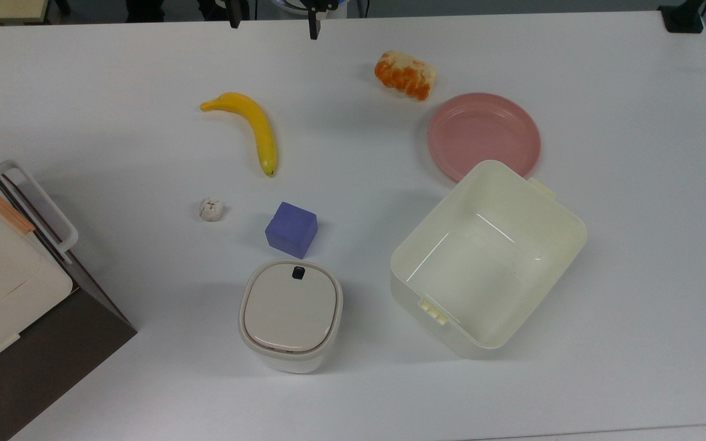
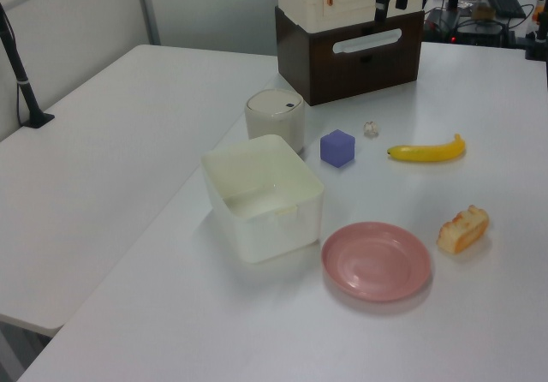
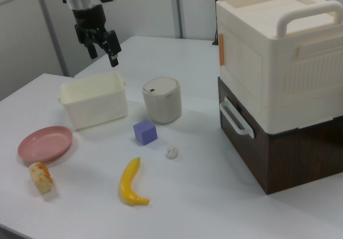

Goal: Open the trash can

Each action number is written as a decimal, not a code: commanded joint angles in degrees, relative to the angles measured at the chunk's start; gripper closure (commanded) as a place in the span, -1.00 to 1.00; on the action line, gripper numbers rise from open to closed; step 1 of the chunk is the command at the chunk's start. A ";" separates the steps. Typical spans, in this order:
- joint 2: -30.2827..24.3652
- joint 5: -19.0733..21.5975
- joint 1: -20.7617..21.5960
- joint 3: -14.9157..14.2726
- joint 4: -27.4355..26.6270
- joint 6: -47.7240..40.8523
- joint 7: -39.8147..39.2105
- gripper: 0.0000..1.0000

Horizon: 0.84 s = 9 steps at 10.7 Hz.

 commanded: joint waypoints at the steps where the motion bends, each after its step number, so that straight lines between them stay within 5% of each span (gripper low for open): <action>1: -2.27 -0.02 -0.19 -0.02 -1.10 -12.94 -24.31 -1.00; 9: -2.54 0.51 -0.19 0.24 -1.27 -10.34 -20.00 -1.00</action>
